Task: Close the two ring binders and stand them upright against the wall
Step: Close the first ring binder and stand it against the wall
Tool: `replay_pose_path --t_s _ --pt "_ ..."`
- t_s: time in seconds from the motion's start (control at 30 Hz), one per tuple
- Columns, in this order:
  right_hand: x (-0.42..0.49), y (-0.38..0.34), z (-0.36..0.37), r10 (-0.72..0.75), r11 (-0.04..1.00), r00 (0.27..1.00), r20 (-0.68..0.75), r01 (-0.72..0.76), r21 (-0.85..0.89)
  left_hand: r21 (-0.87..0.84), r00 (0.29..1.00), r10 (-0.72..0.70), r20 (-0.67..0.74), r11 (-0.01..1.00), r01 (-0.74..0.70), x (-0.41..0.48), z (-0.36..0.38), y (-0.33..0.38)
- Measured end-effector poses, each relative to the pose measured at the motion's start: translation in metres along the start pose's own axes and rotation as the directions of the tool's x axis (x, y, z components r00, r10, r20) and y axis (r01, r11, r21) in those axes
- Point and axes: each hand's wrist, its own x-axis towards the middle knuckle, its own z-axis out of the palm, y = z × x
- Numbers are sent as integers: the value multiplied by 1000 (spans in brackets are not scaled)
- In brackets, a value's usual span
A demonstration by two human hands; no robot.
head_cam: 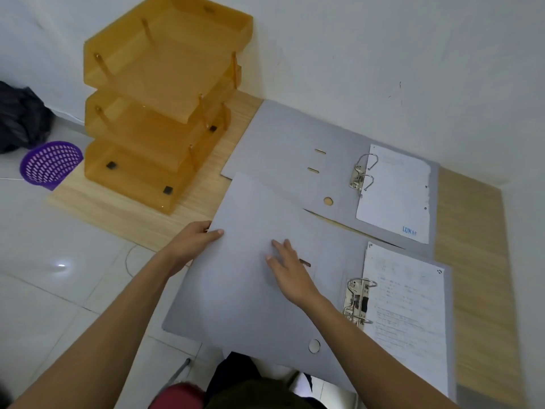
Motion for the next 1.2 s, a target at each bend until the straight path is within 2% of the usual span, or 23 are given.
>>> replay_pose_path --t_s 0.07,0.27,0.43,0.53,0.63,0.73,0.83,0.93,1.0,1.2 --pt "-13 -1 -6 -63 996 997 -39 65 65 -43 994 40 100 998 -35 -25 9 13" --pt "-54 -5 -32 -222 959 968 -114 238 154 -204 983 37 178 979 0 -84 73 52" --pt "-91 -5 -67 -386 878 888 -251 437 196 -219 914 176 366 971 -99 -108 138 77" --pt "-114 9 -91 -409 843 847 -340 493 215 -208 894 246 374 962 -178 -113 187 82" --pt "-130 22 -106 -377 829 849 -369 488 275 -205 883 292 368 952 -229 -109 221 73" --pt "-147 43 -125 -336 802 859 -386 475 362 -108 867 292 404 956 -271 -104 259 63" --pt "-163 66 -144 -284 787 858 -428 464 407 -2 913 302 276 950 -313 -93 295 55" --pt "-176 90 -164 -190 795 856 -481 422 436 260 910 314 272 886 -383 -80 317 35" --pt "-180 106 -175 -130 821 841 -526 389 418 385 926 284 248 848 -363 -72 320 20" --pt "-171 149 -225 4 926 812 -584 218 309 557 945 291 147 765 -322 -59 328 -12"
